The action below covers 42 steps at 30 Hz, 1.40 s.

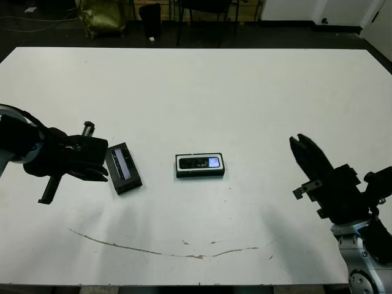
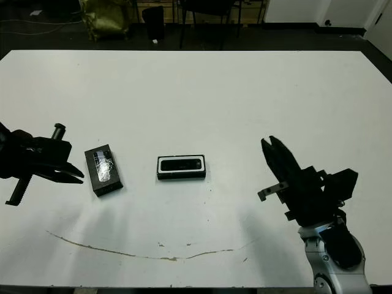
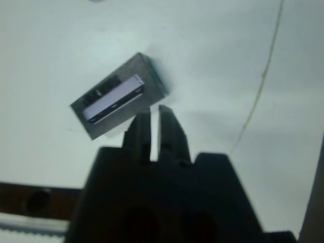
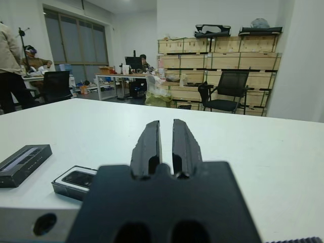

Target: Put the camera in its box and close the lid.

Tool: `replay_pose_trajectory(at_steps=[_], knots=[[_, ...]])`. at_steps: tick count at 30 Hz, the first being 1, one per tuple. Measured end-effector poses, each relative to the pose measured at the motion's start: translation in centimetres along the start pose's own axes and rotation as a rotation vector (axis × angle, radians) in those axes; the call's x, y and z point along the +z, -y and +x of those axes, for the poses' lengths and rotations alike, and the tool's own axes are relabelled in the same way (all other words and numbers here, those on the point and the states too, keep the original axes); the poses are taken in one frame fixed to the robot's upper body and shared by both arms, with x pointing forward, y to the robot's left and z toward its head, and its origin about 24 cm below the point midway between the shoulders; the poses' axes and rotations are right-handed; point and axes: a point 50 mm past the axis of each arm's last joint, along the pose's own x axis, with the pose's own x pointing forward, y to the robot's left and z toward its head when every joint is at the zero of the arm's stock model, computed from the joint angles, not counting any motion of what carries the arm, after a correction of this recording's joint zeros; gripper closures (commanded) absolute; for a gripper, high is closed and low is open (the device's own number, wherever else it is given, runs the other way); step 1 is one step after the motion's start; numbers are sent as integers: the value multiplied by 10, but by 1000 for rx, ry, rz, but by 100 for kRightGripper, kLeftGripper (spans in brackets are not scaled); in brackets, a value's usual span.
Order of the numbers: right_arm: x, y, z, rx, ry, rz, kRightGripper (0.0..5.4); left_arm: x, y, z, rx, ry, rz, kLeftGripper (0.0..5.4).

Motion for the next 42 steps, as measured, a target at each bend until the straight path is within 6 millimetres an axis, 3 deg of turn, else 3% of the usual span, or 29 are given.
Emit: replay_pose_trajectory(at_steps=[15,42], knots=[[0,0,1,-5,3,9,538,1,1,4,-137,-56,50,540],[-2,0,-1,4,-3,14,538,6,-5,31,-168,-50,65,540]])
